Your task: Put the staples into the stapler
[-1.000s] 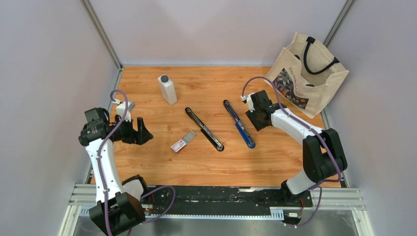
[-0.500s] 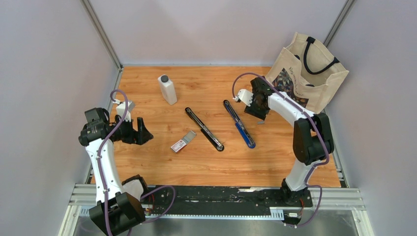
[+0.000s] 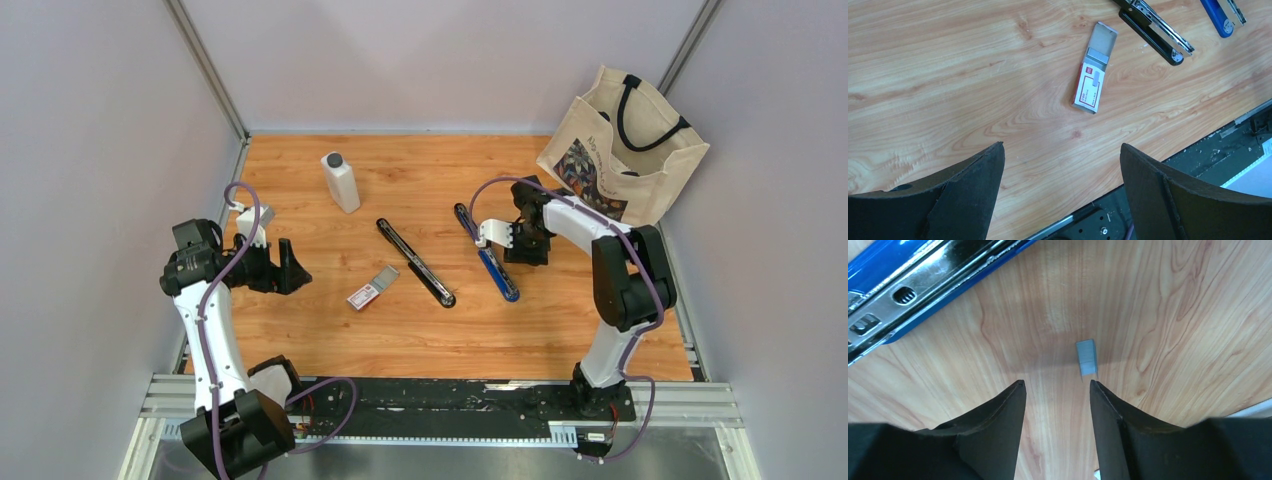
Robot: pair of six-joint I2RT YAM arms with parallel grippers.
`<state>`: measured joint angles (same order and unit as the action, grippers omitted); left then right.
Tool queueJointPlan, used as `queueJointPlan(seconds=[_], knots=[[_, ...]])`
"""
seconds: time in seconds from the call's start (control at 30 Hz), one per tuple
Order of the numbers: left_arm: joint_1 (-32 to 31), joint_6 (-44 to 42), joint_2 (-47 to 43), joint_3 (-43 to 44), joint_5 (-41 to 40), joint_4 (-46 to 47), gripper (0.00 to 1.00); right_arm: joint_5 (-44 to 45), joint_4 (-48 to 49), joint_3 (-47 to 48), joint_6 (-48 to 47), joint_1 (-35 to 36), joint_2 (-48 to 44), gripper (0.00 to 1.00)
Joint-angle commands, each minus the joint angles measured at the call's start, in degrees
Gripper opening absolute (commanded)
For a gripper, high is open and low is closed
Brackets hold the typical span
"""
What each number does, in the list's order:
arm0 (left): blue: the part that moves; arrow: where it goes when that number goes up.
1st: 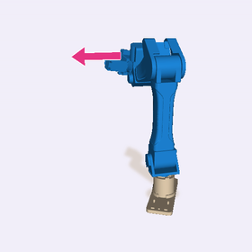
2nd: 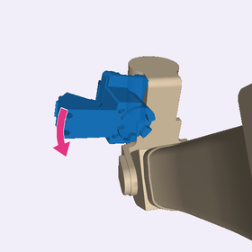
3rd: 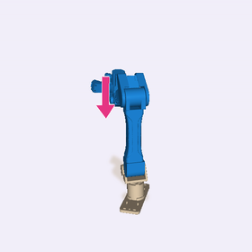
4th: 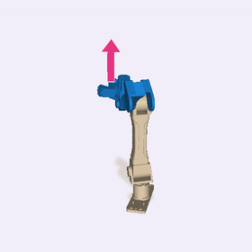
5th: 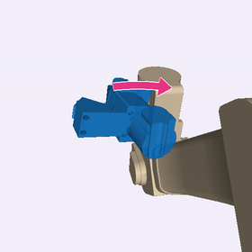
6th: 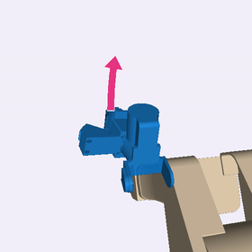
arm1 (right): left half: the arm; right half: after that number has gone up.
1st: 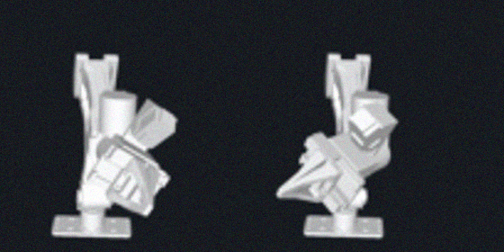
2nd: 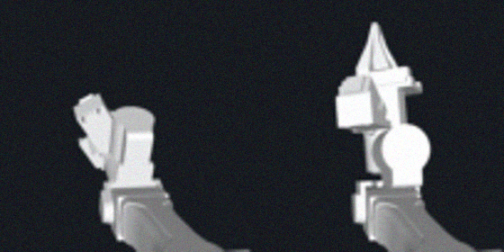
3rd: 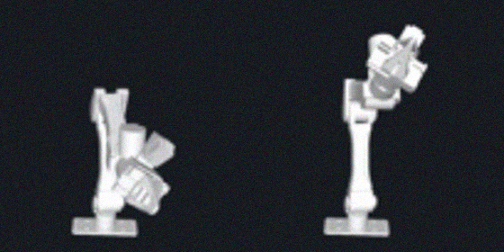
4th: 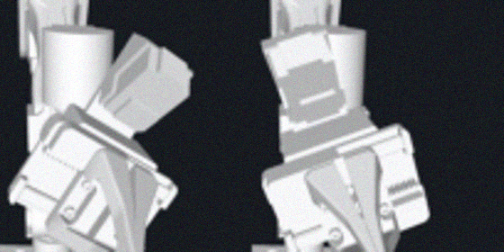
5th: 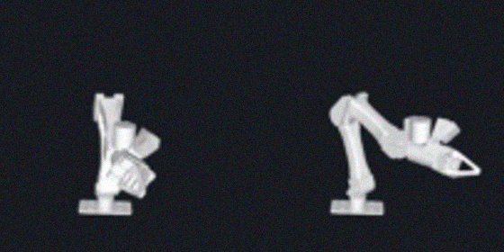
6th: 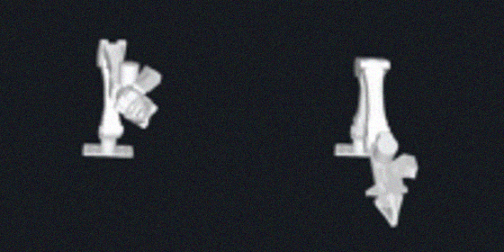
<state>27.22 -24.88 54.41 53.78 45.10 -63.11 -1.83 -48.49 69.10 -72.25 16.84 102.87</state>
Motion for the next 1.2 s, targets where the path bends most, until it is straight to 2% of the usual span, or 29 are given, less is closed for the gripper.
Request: queueJointPlan(seconds=[0.0,0.33,0.6,0.77,1.03,1.17], knots=[[0.73,-1.13,0.08,0.45,1.31,-0.17,0.93,-1.43,3.75,-0.28,-2.99,-0.41,1.19,0.53],[0.64,-0.87,0.17,0.45,1.13,0.01,0.93,-0.55,5.69,0.68,-3.95,-1.19,2.51,0.51],[0.73,-0.69,0.34,0.45,0.95,0.01,0.93,-0.55,2.08,3.06,-5.35,-1.81,5.76,0.46],[0.64,-0.6,0.69,0.45,0.87,0.09,0.93,-0.64,2.43,2.97,-6.24,-1.9,6.99,0.39],[0.73,-0.61,1.13,0.54,0.86,0.09,0.93,-2.74,2.35,2.27,-6.86,-2.16,6.64,0.24],[0.64,-0.6,0.87,0.45,0.78,0.01,0.93,-3.89,2.35,2.35,-6.15,-2.16,5.85,0.23]])
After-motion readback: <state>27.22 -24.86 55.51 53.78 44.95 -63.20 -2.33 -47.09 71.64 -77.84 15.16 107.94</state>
